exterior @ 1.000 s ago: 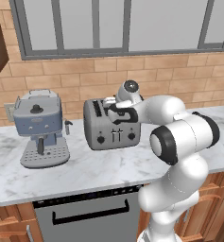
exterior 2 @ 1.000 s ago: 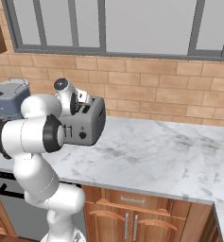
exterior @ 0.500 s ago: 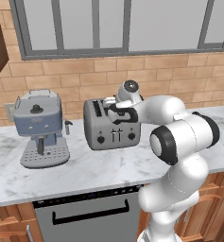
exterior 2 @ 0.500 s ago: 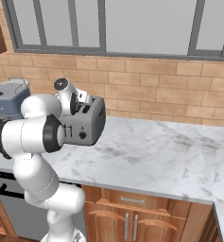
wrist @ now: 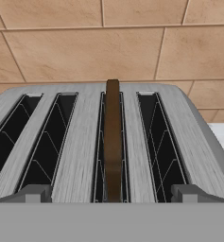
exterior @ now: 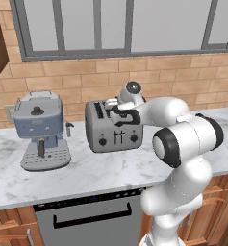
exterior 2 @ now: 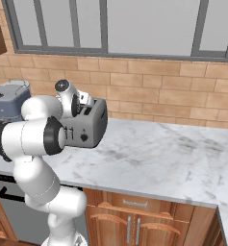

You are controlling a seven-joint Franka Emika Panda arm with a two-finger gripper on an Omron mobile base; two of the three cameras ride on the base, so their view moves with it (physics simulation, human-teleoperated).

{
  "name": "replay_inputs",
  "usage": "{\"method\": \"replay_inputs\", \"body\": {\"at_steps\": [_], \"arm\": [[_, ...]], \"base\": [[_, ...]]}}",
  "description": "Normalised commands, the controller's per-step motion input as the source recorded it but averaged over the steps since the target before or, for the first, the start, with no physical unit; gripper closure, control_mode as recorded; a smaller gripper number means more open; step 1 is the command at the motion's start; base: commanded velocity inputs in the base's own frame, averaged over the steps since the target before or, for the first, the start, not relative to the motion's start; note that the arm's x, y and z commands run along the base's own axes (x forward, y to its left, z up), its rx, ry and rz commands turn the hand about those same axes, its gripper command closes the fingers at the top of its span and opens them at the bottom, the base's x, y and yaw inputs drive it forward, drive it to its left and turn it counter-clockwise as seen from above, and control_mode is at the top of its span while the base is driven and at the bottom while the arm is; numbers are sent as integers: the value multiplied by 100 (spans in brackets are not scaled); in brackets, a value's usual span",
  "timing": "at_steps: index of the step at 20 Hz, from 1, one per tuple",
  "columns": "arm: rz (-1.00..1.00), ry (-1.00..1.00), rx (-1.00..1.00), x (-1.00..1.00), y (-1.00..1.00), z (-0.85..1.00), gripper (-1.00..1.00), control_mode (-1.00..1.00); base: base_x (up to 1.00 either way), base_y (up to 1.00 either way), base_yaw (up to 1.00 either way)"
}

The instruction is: Start the toaster. Once the lever pops up, take the bread to the plate on the dining counter.

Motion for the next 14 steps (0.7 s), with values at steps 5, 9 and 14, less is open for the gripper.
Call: {"method": "replay_inputs", "body": {"at_steps": [5, 9, 14], "arm": [[0, 0, 0, 0, 0, 0, -100, -100], [0, 0, 0, 0, 0, 0, -100, -100], [0, 0, 0, 2, 0, 0, -100, -100]], "base": [[0, 0, 0], [0, 0, 0], [0, 0, 0]]}}
